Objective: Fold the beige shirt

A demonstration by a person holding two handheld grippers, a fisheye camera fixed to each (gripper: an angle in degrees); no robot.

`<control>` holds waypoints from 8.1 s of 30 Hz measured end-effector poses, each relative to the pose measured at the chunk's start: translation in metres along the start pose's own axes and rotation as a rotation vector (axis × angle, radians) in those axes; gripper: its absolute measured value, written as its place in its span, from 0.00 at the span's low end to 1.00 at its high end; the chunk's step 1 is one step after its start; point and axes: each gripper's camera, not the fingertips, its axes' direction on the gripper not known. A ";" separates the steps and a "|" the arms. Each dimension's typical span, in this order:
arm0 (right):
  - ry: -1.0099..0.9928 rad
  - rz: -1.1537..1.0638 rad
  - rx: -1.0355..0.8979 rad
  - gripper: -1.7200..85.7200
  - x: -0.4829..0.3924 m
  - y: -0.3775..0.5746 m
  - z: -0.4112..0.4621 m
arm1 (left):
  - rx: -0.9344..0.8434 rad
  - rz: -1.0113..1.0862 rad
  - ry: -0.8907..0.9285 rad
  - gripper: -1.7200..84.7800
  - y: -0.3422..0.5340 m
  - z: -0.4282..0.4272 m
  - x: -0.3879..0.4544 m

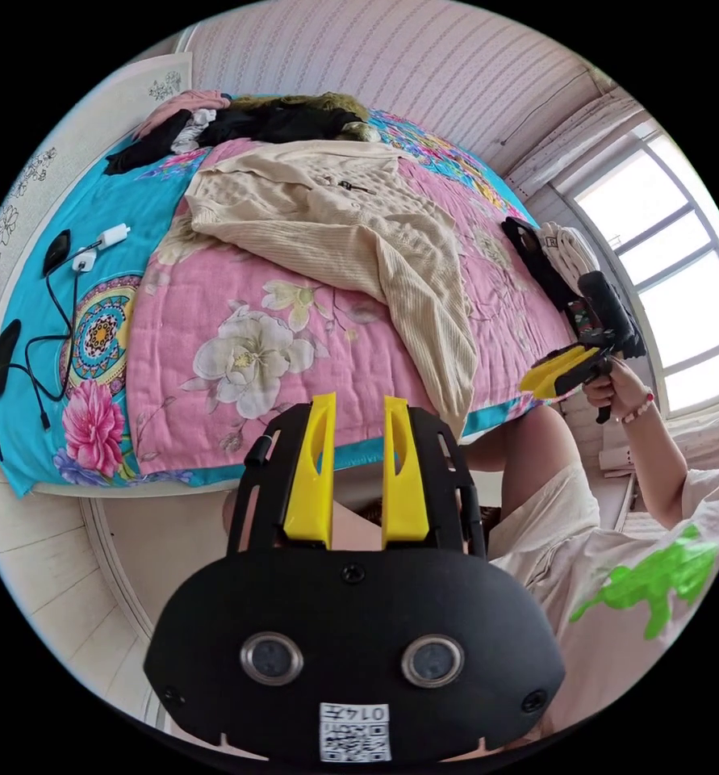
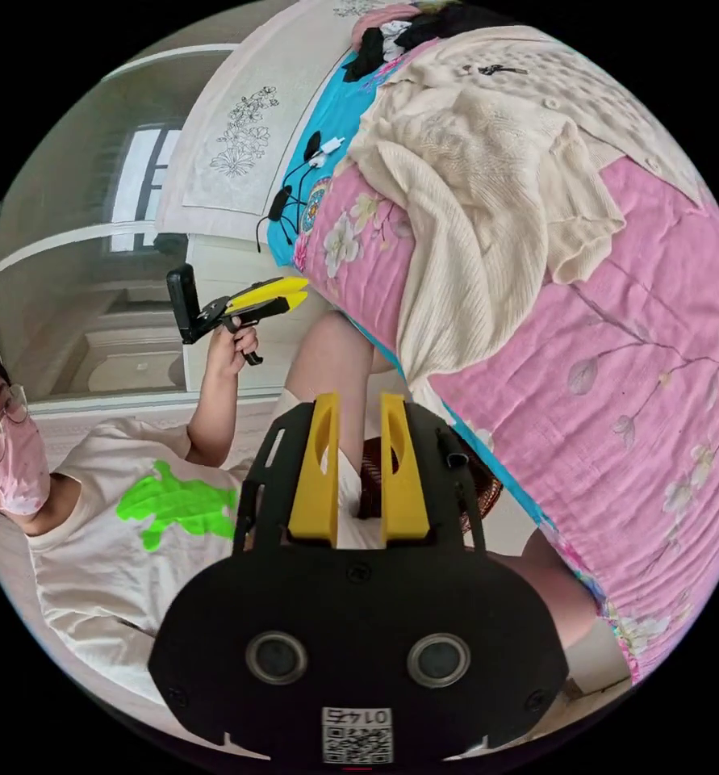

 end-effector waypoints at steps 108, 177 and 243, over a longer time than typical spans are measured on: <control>0.069 0.157 0.565 0.09 0.082 0.065 -0.119 | 0.052 -0.070 0.323 0.01 -0.304 0.119 0.064; 0.119 0.164 0.485 0.12 0.099 0.047 -0.191 | 0.100 -0.183 -0.125 0.12 -0.211 0.022 -0.076; 0.218 0.240 0.482 0.06 0.187 -0.041 -0.113 | 0.023 0.127 -0.012 0.11 -0.122 0.045 -0.023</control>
